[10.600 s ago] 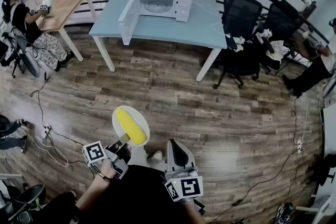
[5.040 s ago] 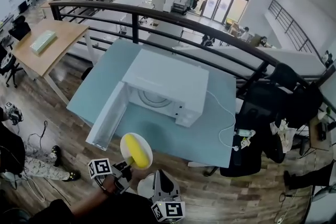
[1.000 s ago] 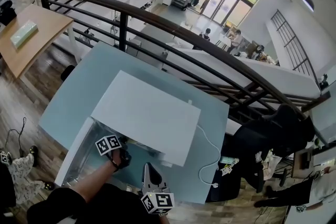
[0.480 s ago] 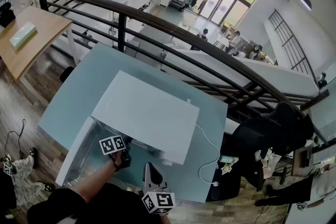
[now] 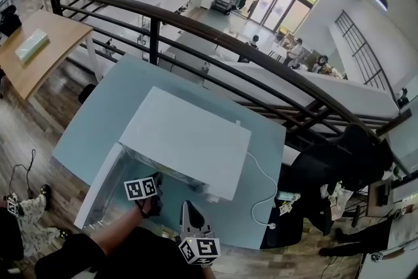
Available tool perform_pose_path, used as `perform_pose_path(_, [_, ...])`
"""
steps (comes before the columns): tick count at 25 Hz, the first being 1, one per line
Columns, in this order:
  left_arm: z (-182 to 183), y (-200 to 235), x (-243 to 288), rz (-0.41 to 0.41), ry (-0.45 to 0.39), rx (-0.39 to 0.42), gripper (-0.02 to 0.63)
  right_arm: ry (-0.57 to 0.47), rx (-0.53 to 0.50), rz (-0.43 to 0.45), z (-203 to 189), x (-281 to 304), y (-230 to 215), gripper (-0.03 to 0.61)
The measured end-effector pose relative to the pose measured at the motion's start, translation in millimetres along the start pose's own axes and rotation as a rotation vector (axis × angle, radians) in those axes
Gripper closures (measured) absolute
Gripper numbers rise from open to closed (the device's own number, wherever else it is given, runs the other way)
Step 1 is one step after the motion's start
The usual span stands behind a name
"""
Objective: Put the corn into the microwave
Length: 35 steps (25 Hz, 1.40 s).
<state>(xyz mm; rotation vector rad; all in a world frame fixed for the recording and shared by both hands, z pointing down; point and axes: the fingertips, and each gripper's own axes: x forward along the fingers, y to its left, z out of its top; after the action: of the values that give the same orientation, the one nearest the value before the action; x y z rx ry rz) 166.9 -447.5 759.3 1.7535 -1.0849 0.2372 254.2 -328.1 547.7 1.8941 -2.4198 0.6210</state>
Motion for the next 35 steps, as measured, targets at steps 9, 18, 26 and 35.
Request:
perform_pose_path(9, [-9.0,-71.1,-49.6,-0.242,-0.105,0.318,0.612,-0.012,0.005,-0.014,-6.2,-25.2,13.2,0.57])
perform_pose_path(18, [-37.9,-109.5,-121.0,-0.358,-0.201,0.532,0.612,-0.029,0.003,-0.026,-16.1,-60.2,27.6,0.571])
perform_pose_path(26, [-43.9,-132.7,-191.1,-0.399,-0.314,0.642,0.612,-0.066,0.001,-0.059,-17.1,-93.7,32.3,0.571])
perform_pose_path(35, [-62.9,-130.0,-242.8,-0.393,-0.37,0.649,0.612,-0.07,0.001,-0.057,-30.7,-127.0,46.4,0.571])
